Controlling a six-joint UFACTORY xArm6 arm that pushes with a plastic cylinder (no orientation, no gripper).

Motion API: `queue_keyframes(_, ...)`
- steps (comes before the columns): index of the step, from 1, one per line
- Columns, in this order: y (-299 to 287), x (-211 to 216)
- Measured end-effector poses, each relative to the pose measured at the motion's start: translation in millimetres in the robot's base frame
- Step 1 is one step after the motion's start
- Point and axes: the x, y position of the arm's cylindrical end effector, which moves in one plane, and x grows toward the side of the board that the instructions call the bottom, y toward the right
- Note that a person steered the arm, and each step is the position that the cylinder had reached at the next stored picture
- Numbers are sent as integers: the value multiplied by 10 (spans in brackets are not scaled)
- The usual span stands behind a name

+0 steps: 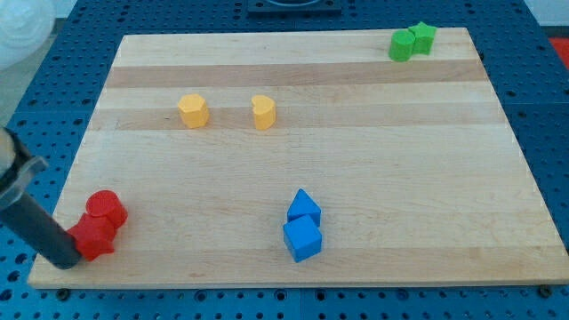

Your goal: Move the red star and red circle towards yellow hexagon

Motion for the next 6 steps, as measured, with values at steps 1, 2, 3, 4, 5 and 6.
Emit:
queue_keyframes(1,187,-40)
queue_keyframes(2,328,-203)
queue_keyframes(3,480,-446)
queue_keyframes(4,602,-680)
queue_keyframes(5,689,-911)
queue_keyframes(6,731,-1062)
